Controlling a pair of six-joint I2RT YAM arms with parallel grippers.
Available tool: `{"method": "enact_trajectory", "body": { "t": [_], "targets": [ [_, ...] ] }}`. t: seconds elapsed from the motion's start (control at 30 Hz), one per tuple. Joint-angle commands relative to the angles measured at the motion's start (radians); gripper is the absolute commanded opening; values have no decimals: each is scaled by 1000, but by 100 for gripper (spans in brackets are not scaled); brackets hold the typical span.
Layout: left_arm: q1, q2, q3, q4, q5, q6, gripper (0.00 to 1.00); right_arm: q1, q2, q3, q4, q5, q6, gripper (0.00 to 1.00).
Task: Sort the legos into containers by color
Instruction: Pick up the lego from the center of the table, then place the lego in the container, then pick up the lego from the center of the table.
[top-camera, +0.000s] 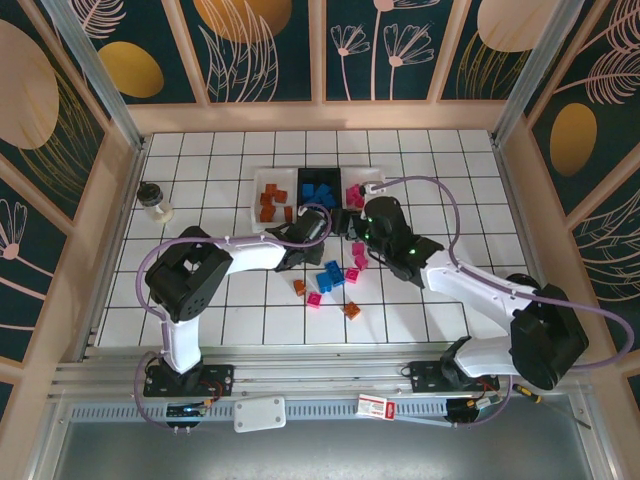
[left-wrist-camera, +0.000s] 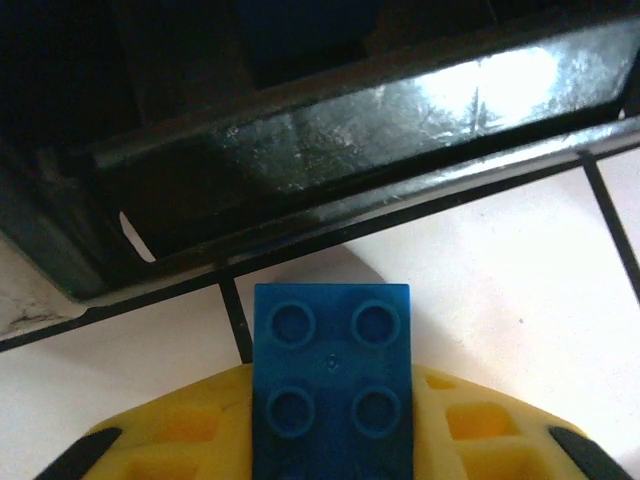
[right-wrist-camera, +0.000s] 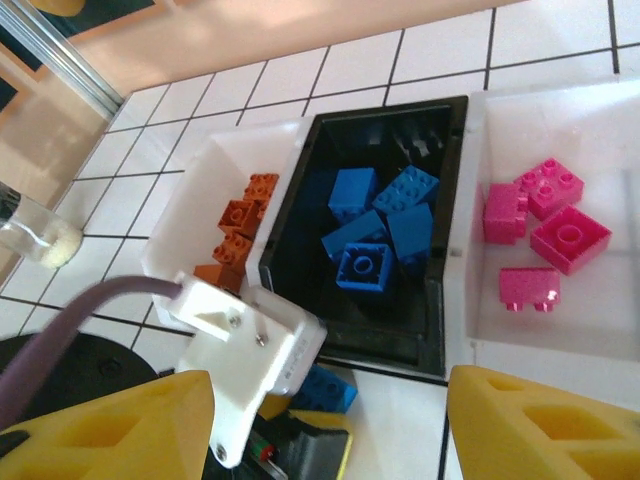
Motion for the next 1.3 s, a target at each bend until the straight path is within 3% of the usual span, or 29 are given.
{"method": "enact_trajectory", "body": {
  "t": [0.0, 0.1, 0.2, 0.4, 0.53, 0.6, 0.7, 0.83, 1.07, 1.27],
  "targets": [
    [-7, -75, -11, 29, 49, -23, 22, 8, -53, -53, -4, 39, 31, 64],
    [-7, -164, -7, 38, 59, -38, 20, 8, -83, -110, -8, 41, 51, 64],
    [4, -176, 67, 2, 1, -35, 19, 9, -102, -160, -23, 43, 68, 64],
    [111, -34, 277, -33, 87, -62, 18, 36, -111, -242, -44, -1, 101, 64],
    [136, 102, 474, -110, 78, -53, 22, 86, -93, -265, -106, 71, 146, 64],
    [154, 154, 548, -140, 91, -59, 33, 89, -76, -278, -117, 92, 194, 64],
    [158, 175, 625, -170, 114, -49, 56, 93, -43, -293, -86, 99, 243, 65],
    [157, 60, 572, -123, 151, -55, 81, 96, 16, -274, -36, 141, 272, 66],
    [119, -212, 259, -10, 187, -87, 94, 5, 140, -210, 29, 97, 184, 63],
    [96, -411, -29, 49, 174, -145, 97, -40, 215, -173, 51, 1, 111, 61]
  ]
}}
